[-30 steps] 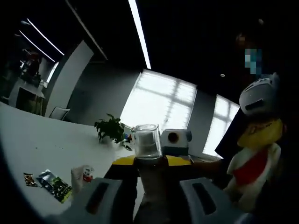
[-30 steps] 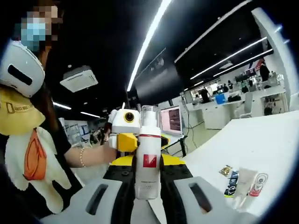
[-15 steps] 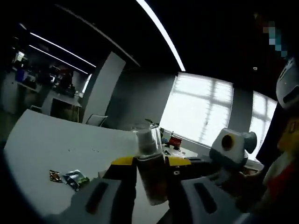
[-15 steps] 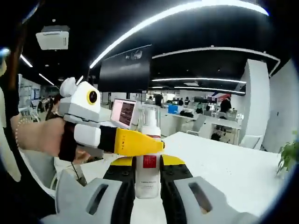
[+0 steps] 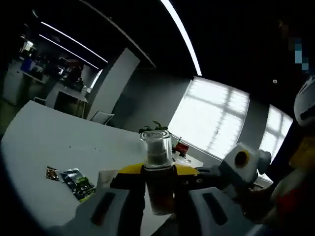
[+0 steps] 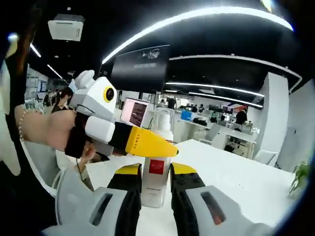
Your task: Arrange the skincare products in the storage area until every visible bottle or jar stands upright without overlapping.
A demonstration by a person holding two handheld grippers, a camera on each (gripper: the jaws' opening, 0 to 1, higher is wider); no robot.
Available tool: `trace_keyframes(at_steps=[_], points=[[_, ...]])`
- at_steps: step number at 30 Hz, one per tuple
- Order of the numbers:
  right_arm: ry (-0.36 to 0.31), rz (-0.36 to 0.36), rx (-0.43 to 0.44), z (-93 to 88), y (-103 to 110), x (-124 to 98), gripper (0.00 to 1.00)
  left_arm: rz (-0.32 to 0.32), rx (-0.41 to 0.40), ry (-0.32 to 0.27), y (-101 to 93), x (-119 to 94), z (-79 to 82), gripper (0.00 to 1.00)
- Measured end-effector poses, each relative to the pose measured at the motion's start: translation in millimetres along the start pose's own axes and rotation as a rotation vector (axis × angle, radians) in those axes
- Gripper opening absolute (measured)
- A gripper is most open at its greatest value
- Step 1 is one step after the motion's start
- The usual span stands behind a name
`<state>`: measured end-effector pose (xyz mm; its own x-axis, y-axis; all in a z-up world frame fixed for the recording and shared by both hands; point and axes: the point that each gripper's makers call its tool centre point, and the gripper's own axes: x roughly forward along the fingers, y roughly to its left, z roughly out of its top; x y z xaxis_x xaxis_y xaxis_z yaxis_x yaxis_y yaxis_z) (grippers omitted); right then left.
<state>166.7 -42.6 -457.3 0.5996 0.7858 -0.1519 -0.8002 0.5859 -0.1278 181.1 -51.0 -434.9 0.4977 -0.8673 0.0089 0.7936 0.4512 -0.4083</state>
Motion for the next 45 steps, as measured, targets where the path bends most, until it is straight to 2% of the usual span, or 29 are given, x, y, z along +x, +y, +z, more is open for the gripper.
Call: trace_keyframes(at_steps=[1,2,3,5,7,8,12,13,15,16,18,21,22,26,30,32,37,41,45], points=[[-0.04,0.062,0.026,4.4,2,-1,0.23,-0.027,0.085,-0.005,-6.8,0,5.9,0.15],[-0.043,0.102,0.039,5.2,5,-3,0.23,-0.062,0.127,0.02,-15.1,0,4.4,0.15],[-0.036,0.158,0.019,5.7,10,-7,0.24,-0.088,0.192,0.054,-23.7,1,2.3,0.15],[-0.026,0.248,-0.016,4.0,16,-13,0.25,-0.145,0.262,0.108,-36.2,0,-3.9,0.15],[-0.011,0.346,0.004,2.6,24,-20,0.24,-0.2,0.279,0.149,-45.1,-2,-9.3,0.15],[-0.013,0.362,0.003,2.9,25,-22,0.24,-0.209,0.284,0.153,-46.3,-2,-9.6,0.15],[-0.017,0.532,0.02,4.5,32,-33,0.22,-0.32,0.299,0.195,-61.5,-8,-13.1,0.15],[-0.017,0.538,0.024,5.5,33,-34,0.22,-0.337,0.306,0.208,-63.9,-9,-14.4,0.15],[-0.023,0.572,0.037,9.4,35,-34,0.21,-0.361,0.319,0.197,-67.1,-9,-11.1,0.15],[-0.028,0.598,0.051,12.0,38,-35,0.22,-0.399,0.302,0.177,-73.6,-9,-7.7,0.15],[-0.049,0.596,0.086,18.9,36,-32,0.23,-0.405,0.295,0.15,-75.6,-7,-2.0,0.15],[-0.05,0.611,0.074,20.2,38,-32,0.21,-0.403,0.345,0.151,-73.9,-7,-0.7,0.15],[-0.057,0.616,0.076,21.4,39,-32,0.21,-0.42,0.343,0.154,-76.3,-7,-0.7,0.15],[-0.123,0.609,0.077,27.1,40,-35,0.2,-0.44,0.357,0.13,-80.4,-8,3.1,0.15],[-0.124,0.561,0.045,18.8,40,-33,0.19,-0.431,0.407,0.15,-77.2,-5,-4.0,0.15],[-0.133,0.557,0.058,17.7,40,-34,0.19,-0.433,0.399,0.154,-76.4,-5,-5.8,0.15],[-0.173,0.531,0.092,19.0,35,-37,0.19,-0.436,0.365,0.103,-76.0,-3,-4.1,0.15],[-0.177,0.513,0.102,10.3,32,-34,0.19,-0.415,0.361,0.114,-70.0,1,-10.3,0.15],[-0.176,0.498,0.075,1.8,31,-31,0.19,-0.387,0.352,0.135,-63.5,2,-17.4,0.15]])
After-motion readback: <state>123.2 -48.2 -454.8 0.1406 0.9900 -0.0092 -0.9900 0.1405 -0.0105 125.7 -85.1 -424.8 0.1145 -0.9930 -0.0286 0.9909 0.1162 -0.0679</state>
